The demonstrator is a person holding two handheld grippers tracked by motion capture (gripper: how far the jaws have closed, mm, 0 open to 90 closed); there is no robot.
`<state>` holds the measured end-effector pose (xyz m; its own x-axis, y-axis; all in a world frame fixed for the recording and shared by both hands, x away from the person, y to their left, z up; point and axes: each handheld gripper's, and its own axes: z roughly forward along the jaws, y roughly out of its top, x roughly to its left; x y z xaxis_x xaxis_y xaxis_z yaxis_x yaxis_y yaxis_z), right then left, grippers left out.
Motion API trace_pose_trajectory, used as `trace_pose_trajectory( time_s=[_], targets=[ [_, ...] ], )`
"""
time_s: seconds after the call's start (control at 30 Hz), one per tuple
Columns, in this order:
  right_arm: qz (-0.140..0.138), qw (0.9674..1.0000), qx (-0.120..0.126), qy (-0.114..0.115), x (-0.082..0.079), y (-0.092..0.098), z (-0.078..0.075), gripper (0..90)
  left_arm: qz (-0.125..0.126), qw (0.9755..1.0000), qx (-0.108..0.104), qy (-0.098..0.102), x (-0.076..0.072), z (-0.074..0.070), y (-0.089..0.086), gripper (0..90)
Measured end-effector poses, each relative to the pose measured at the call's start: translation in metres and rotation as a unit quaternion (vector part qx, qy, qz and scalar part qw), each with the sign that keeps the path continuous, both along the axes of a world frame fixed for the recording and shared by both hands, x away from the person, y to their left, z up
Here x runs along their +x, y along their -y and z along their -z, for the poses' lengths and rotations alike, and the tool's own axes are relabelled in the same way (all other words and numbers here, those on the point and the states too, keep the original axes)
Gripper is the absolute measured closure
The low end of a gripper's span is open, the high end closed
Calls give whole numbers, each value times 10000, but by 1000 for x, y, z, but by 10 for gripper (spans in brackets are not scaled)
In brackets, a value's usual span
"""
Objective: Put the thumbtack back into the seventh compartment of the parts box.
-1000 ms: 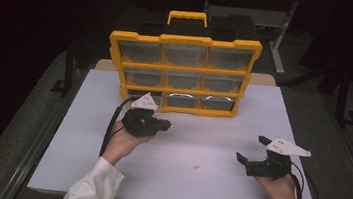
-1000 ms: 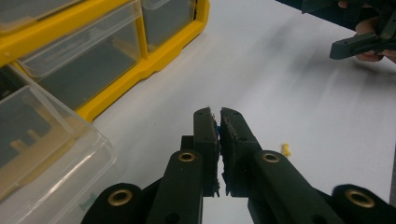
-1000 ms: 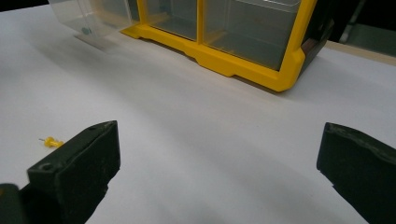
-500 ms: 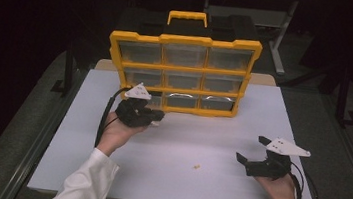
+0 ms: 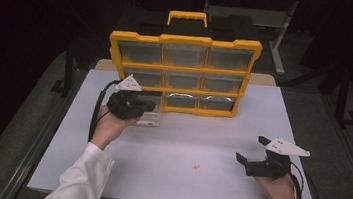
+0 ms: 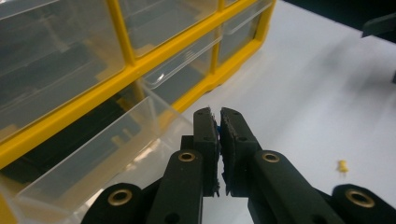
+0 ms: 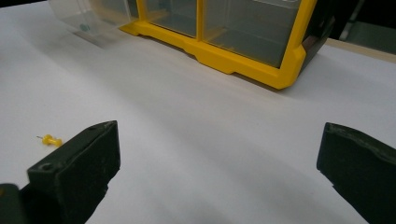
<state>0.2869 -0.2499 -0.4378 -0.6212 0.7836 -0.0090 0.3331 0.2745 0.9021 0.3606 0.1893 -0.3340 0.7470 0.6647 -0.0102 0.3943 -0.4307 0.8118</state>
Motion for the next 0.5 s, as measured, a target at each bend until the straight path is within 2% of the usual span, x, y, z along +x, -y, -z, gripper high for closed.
trace_pose_trajectory(
  time_s=[0.1, 0.3, 0.37, 0.4, 0.5],
  targets=[
    [-12, 10000, -7, -5, 0, -1, 0, 0, -47, 10000, -50, -9, 2, 0, -2, 854],
    [-3, 10000, 1, -19, 0, 0, 0, 0, -165, 9999, 50, -13, 6, 4, -6, 854],
    [-4, 10000, 5, -31, 0, 0, 0, 0, -232, 9997, 34, -17, 8, 6, -8, 853],
    [-3, 10000, -5, -37, 0, 0, 0, 0, -340, 9994, -59, -11, 10, 8, -10, 853],
    [-6, 10000, -8, -37, 0, 0, 0, 0, -391, 9992, -104, -36, 10, 10, -12, 852]
  ],
)
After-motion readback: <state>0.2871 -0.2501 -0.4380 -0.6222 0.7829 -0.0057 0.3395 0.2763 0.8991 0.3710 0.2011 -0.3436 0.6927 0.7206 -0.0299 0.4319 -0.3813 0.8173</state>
